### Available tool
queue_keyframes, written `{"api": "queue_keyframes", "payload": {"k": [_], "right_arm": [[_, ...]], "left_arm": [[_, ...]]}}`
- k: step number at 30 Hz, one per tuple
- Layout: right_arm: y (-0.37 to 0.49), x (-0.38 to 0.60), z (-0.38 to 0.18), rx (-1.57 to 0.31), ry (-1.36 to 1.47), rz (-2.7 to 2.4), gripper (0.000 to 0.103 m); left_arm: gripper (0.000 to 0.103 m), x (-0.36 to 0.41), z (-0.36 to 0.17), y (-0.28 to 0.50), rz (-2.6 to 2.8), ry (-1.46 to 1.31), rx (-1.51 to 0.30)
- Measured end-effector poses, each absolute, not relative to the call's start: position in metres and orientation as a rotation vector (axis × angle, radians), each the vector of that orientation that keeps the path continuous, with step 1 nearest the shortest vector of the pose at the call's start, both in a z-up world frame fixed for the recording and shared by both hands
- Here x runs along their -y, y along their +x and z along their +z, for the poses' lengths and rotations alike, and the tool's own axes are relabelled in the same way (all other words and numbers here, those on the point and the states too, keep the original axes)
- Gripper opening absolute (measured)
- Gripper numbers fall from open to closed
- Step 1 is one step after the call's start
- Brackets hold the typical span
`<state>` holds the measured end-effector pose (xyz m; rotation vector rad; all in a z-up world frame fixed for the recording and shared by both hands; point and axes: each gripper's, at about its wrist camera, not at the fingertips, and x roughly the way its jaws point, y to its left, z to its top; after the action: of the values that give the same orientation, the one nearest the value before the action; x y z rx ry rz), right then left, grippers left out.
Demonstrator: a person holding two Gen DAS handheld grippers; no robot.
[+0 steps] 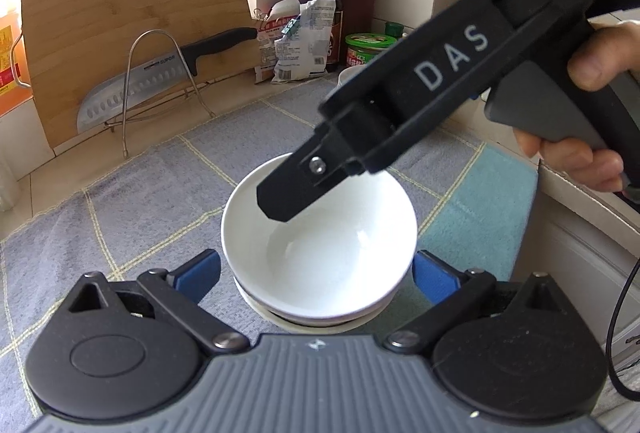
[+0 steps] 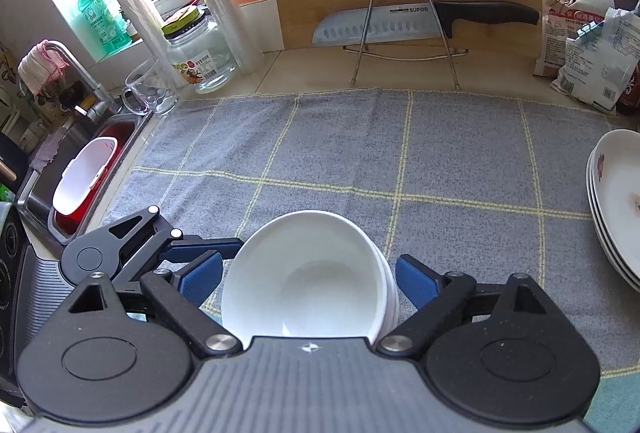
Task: Organize plates and bowls
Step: 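Lower the white bowl onto the bowl stack and open the right gripper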
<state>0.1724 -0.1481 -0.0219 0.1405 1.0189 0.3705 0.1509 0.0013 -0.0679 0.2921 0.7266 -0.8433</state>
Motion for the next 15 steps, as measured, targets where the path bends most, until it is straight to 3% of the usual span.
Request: {"api": "queue_keyframes", "payload": {"k": [6,15], "right_arm": [[0.169,0.148,-0.012,-0.930,0.198,0.439,0.096],[0.181,0.145,-0.028,-0.971,0.232,0.474,0.096]], "left_arm": [[0.102,-0.008,-0.064,0.147,-0.813,0.285,-0.721],[0.102,-0.017,-0.062,0.142,-0.782,0.270,-0.713]]}}
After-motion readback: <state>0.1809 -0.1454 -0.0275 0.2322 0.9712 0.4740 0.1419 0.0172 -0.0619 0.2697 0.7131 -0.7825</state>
